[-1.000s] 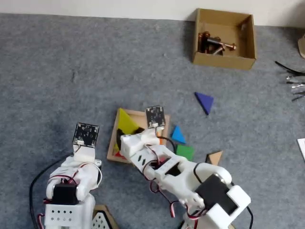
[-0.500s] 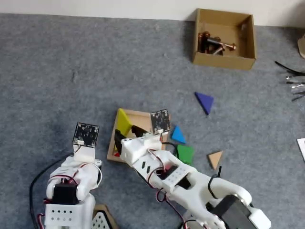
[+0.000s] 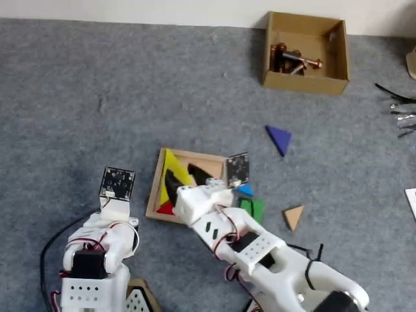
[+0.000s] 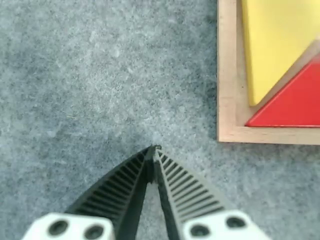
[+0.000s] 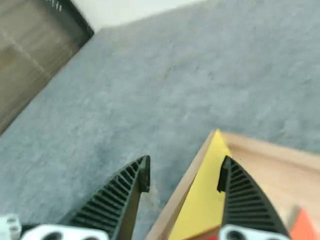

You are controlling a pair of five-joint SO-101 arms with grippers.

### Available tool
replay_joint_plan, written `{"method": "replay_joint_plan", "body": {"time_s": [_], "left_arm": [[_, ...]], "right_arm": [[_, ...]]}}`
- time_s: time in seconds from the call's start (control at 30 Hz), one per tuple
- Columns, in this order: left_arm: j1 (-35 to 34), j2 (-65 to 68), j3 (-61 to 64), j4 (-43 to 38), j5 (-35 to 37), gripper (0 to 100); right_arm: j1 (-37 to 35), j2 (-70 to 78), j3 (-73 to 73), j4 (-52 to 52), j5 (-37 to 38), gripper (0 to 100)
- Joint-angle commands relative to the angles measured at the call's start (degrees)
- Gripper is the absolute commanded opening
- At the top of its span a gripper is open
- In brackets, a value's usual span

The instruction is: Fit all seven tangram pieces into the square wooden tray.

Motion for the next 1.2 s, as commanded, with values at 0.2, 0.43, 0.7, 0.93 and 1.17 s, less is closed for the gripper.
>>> {"method": "replay_joint_plan", "body": {"time_s": [0.2, 0.43, 0.7, 0.93, 1.17], "left_arm": [[-0.6, -0.3, 1.1, 0.3, -0.5, 1], [-0.6, -0.3, 1.1, 0.3, -0.5, 1], [-0.6, -0.3, 1.1, 0.3, -0.5, 1], [-0.6, -0.3, 1.1, 0.3, -0.5, 1], [-0.6, -0.3, 1.1, 0.3, -0.5, 1]], "right_arm": [[5.5, 0.9, -4.2, 4.9, 0.7, 20.9], [6.4, 9.7, -18.1, 22.3, 0.6, 12.3], [9.2, 11.6, -21.3, 22.7, 0.4, 0.5], [9.7, 11.6, -21.0, 23.0, 0.4, 0.5], [9.7, 12.4, -21.1, 23.0, 0.6, 0.5]]}}
